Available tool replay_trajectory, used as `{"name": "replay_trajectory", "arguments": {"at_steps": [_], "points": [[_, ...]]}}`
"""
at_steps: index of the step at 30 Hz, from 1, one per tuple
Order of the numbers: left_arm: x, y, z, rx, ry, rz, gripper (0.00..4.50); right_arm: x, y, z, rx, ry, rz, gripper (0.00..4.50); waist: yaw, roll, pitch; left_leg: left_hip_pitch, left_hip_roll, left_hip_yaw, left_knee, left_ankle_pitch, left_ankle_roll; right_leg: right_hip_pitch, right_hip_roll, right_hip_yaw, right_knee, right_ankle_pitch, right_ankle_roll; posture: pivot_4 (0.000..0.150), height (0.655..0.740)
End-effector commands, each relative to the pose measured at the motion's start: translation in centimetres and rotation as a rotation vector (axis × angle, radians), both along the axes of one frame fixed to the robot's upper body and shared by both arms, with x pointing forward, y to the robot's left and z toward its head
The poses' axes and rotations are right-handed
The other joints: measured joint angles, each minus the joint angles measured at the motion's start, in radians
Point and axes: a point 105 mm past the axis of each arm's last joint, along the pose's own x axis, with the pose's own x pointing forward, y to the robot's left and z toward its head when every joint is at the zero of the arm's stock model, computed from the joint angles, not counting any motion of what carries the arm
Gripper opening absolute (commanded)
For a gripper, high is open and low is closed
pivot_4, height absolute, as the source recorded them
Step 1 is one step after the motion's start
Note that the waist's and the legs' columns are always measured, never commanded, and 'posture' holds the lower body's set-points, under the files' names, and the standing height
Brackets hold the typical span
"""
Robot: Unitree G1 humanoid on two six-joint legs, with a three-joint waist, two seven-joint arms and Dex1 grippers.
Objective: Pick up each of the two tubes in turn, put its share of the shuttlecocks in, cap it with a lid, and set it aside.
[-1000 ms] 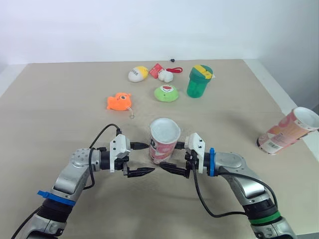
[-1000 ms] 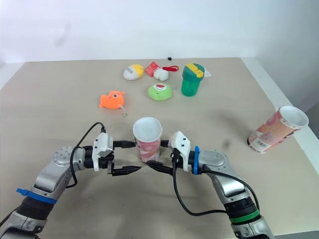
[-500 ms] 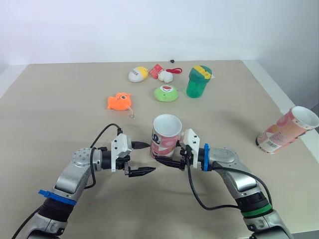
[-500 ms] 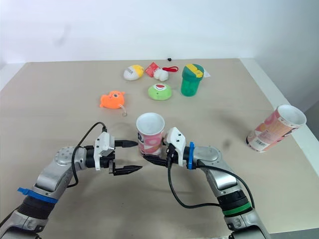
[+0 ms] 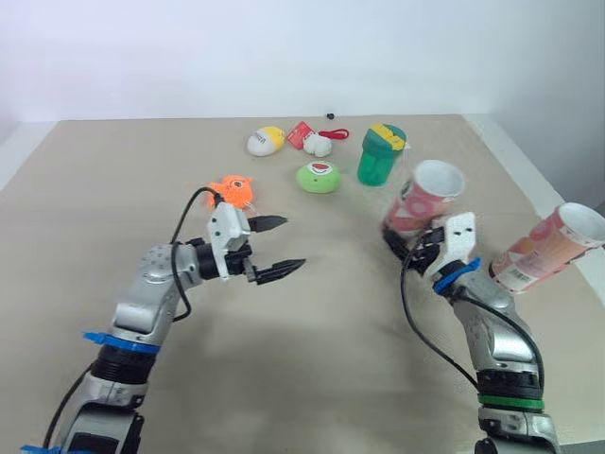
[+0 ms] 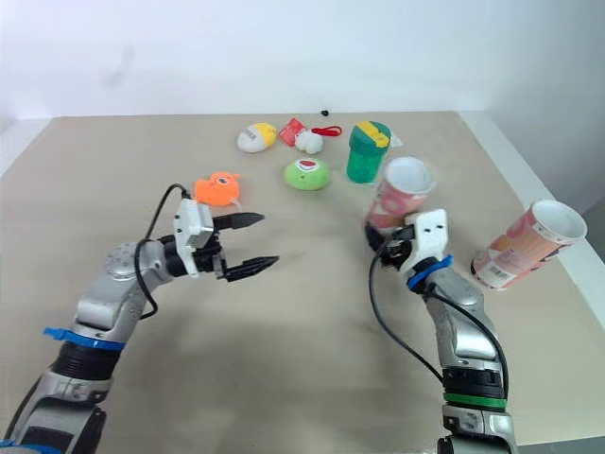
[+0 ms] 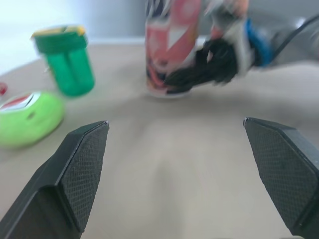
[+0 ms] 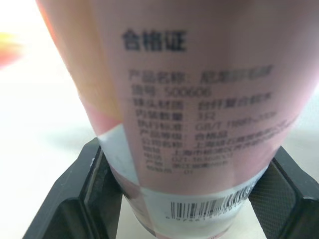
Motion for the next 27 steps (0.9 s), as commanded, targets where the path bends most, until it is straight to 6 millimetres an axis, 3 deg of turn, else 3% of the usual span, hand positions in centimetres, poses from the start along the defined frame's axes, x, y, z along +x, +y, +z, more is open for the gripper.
{"name": "replay_trajectory", "arguments": {"at_steps": [1, 5, 12, 13, 15, 21, 27], "points": [[-0.1, -1.0, 0.3, -0.011, -0.025, -0.017, 4.50, 0.1, -2.3, 1.2, 0.018, -0.051, -0.137, 3.47, -0.001, 0.000, 0.000, 0.000, 0.000, 0.000, 0.000, 0.000, 0.000, 0.000, 0.000, 0.001, 0.000, 0.000, 0.000, 0.150, 0.7400], [-0.3, -1.9, 0.0, -0.018, -0.019, -0.035, 4.50, 0.0, -3.6, -0.2, 0.057, -0.012, -0.228, 3.47, -0.007, 0.000, 0.000, 0.003, 0.001, 0.004, 0.000, 0.000, 0.000, 0.000, 0.002, 0.004, 0.002, 0.000, 0.000, 0.150, 0.7400], [-0.4, -2.0, -0.4, -0.017, -0.009, -0.032, 4.50, -0.3, -3.5, -1.5, 0.085, 0.038, -0.241, 3.47, -0.006, 0.000, 0.000, 0.005, 0.001, 0.008, 0.001, 0.002, 0.002, 0.000, 0.002, 0.007, 0.006, 0.000, 0.004, 0.150, 0.7400], [-0.4, -2.0, -0.4, -0.017, -0.009, -0.030, 4.50, -0.3, -3.4, -1.6, 0.090, 0.041, -0.236, 4.10, -0.006, 0.000, 0.000, 0.005, 0.001, 0.008, 0.002, 0.002, 0.002, 0.000, 0.002, 0.008, 0.006, 0.000, 0.004, 0.150, 0.7400], [-0.4, -1.8, -0.5, -0.016, -0.008, -0.025, 4.50, -0.4, -3.0, -1.5, 0.096, 0.041, -0.222, 4.48, -0.006, 0.000, 0.000, 0.005, 0.001, 0.008, 0.002, 0.002, 0.002, 0.000, 0.002, 0.008, 0.006, 0.000, 0.004, 0.150, 0.7400], [-0.3, -1.1, -0.8, -0.010, 0.005, 0.007, 4.50, -1.7, -2.8, -1.1, 0.092, 0.029, -0.192, 4.48, -0.006, 0.000, 0.000, 0.005, 0.001, 0.009, 0.001, 0.002, 0.002, 0.000, 0.002, 0.008, 0.006, 0.000, 0.004, 0.150, 0.7400], [0.7, 1.6, -2.2, 0.002, 0.047, 0.164, 4.50, -4.3, -0.8, 0.6, 0.046, -0.002, -0.010, 4.48, -0.006, 0.000, 0.000, 0.005, 0.001, 0.009, 0.001, 0.002, 0.002, 0.000, 0.001, 0.009, 0.006, 0.000, 0.004, 0.150, 0.7400]]}}
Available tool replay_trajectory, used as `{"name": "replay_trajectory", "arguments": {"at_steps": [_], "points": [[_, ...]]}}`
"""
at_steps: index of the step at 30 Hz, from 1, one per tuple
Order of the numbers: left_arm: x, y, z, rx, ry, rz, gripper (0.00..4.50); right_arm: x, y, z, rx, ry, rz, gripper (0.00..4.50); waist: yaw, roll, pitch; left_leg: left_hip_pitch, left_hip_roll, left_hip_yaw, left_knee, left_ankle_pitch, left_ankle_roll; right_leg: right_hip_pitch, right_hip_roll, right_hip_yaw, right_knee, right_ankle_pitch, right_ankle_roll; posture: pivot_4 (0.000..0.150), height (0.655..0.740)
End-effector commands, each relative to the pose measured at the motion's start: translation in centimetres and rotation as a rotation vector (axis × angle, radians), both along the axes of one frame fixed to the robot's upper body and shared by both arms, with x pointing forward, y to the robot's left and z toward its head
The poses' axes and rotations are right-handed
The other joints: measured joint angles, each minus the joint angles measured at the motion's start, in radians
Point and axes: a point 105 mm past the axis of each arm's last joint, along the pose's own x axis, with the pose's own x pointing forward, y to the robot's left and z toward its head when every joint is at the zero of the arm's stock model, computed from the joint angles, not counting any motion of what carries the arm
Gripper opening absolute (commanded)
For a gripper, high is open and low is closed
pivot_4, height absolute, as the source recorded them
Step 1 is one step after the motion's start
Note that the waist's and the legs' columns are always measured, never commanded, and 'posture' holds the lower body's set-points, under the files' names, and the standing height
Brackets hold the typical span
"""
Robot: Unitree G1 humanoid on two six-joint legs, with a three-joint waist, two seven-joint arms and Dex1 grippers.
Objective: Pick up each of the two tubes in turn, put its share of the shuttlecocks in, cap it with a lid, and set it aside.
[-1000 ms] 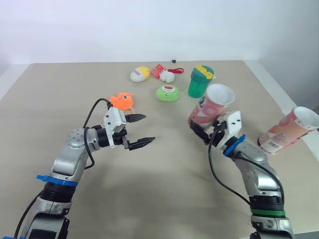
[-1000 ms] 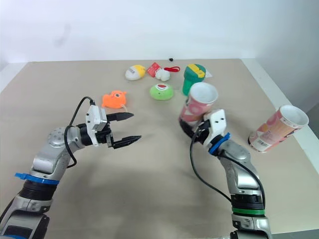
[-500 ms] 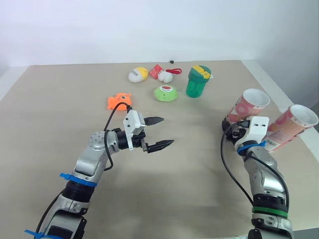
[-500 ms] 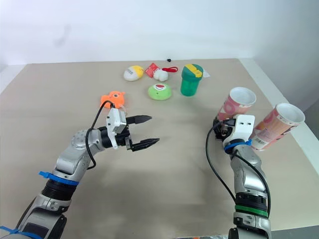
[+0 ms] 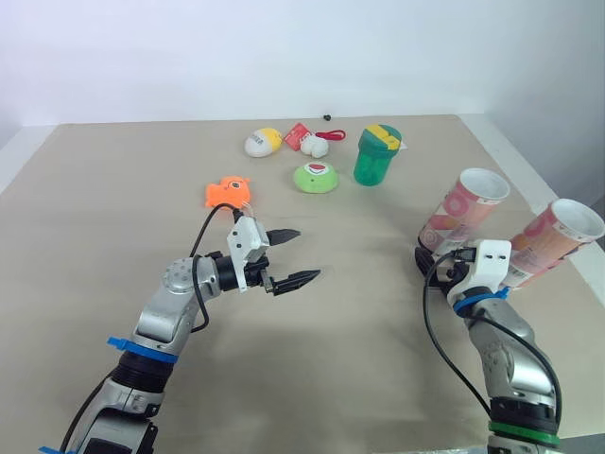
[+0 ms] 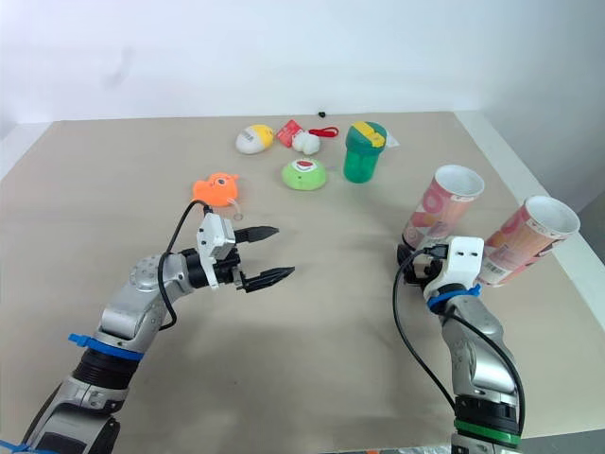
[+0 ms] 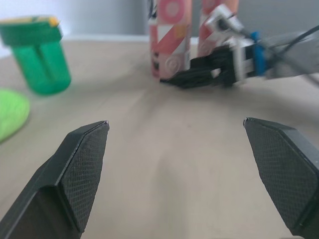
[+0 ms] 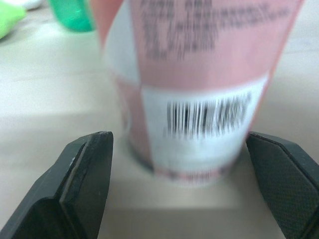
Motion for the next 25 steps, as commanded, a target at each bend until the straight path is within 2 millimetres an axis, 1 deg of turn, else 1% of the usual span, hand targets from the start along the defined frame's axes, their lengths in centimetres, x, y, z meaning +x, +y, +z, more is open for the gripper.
{"name": "replay_trajectory", "arguments": {"at_steps": [1, 3, 4, 5, 6, 7, 8, 10, 12, 16, 18, 23, 25], "points": [[0.8, 2.7, 0.2, 0.000, -0.028, 0.151, 4.50, -1.8, 1.8, 3.1, -0.041, -0.088, 0.172, 4.48, 0.000, 0.000, 0.000, 0.000, 0.000, 0.000, 0.000, 0.000, 0.000, 0.000, 0.001, 0.000, 0.000, 0.000, 0.001, 0.150, 0.7400], [0.8, 3.0, 0.2, 0.000, -0.026, 0.168, 4.50, -2.1, 2.1, 3.3, -0.044, -0.092, 0.198, 4.48, -0.002, 0.001, 0.000, 0.001, 0.002, 0.001, 0.000, 0.000, 0.000, 0.000, 0.002, 0.001, 0.000, -0.001, 0.003, 0.150, 0.7400], [0.7, 4.4, -0.3, 0.003, -0.022, 0.234, 4.50, -2.8, 5.3, 3.6, -0.099, -0.090, 0.394, 4.48, -0.001, 0.001, 0.000, 0.001, 0.002, 0.001, 0.000, 0.000, 0.000, 0.000, 0.002, 0.001, 0.000, -0.001, 0.003, 0.150, 0.7400], [0.6, 5.5, -0.6, 0.007, -0.020, 0.284, 4.50, -3.7, 7.6, 3.6, -0.135, -0.082, 0.543, 4.48, -0.003, 0.002, 0.000, 0.001, 0.002, 0.001, 0.000, 0.001, 0.000, 0.000, 0.002, 0.001, 0.000, -0.001, 0.003, 0.150, 0.7400], [0.5, 6.2, -0.9, 0.010, -0.019, 0.318, 4.50, -4.5, 9.0, 3.5, -0.156, -0.074, 0.644, 4.48, -0.006, 0.003, 0.000, 0.001, 0.002, 0.002, 0.000, 0.001, 0.000, -0.001, 0.002, 0.002, 0.000, -0.001, 0.003, 0.150, 0.7400], [0.4, 6.5, -1.0, 0.012, -0.018, 0.336, 4.50, -5.0, 9.8, 3.4, -0.167, -0.068, 0.698, 4.48, -0.012, 0.002, 0.000, 0.002, 0.002, 0.003, 0.000, 0.001, 0.000, -0.001, 0.002, 0.003, 0.000, -0.001, 0.004, 0.150, 0.7400], [-0.1, 7.4, -1.3, 0.023, -0.014, 0.362, 4.50, -4.8, 11.1, 3.5, -0.171, -0.070, 0.758, 4.48, -0.012, 0.001, 0.001, 0.004, 0.003, 0.003, -0.002, 0.001, 0.000, 0.000, 0.003, 0.003, 0.000, -0.002, 0.003, 0.150, 0.7400], [-0.9, 8.3, -1.8, 0.038, -0.009, 0.396, 4.50, -4.9, 13.0, 3.3, -0.172, -0.063, 0.854, 4.48, -0.015, -0.001, 0.002, 0.002, 0.005, 0.001, -0.001, 0.001, 0.000, -0.001, 0.005, 0.001, 0.000, -0.001, 0.001, 0.150, 0.7400], [-1.3, 8.6, -1.9, 0.042, -0.008, 0.407, 4.50, -5.0, 13.8, 2.9, -0.172, -0.052, 0.902, 4.48, -0.008, -0.002, 0.002, 0.003, 0.005, 0.002, 0.000, 0.001, 0.000, 0.000, 0.005, 0.001, 0.001, 0.000, 0.000, 0.150, 0.7400], [-1.7, 8.7, -1.9, 0.038, -0.010, 0.423, 4.50, -4.6, 14.7, 2.7, -0.134, -0.057, 0.919, 4.48, 0.007, -0.004, 0.003, 0.001, 0.004, 0.001, 0.001, 0.003, 0.000, 0.000, 0.003, -0.002, 0.001, 0.001, 0.002, 0.150, 0.7400], [-1.9, 8.6, -1.9, 0.038, -0.009, 0.426, 4.50, -4.3, 14.9, 2.7, -0.131, -0.065, 0.913, 4.48, 0.005, -0.005, 0.003, 0.001, 0.003, 0.003, 0.001, 0.003, -0.001, 0.000, 0.001, 0.000, 0.001, 0.001, 0.004, 0.150, 0.7400], [-2.3, 8.7, -2.1, 0.046, -0.003, 0.427, 4.50, -3.7, 15.1, 2.7, -0.121, -0.076, 0.895, 4.48, 0.002, -0.005, 0.003, 0.001, 0.003, 0.003, 0.001, 0.003, -0.001, -0.001, 0.001, 0.001, 0.000, 0.001, 0.003, 0.150, 0.7400], [-2.7, 8.6, -2.8, 0.071, 0.036, 0.400, 4.50, -3.7, 15.0, 2.6, -0.114, -0.085, 0.871, 4.48, 0.002, -0.005, 0.003, 0.001, 0.003, 0.002, 0.001, 0.003, -0.001, -0.001, 0.002, 0.000, 0.001, 0.001, 0.003, 0.150, 0.7400]]}}
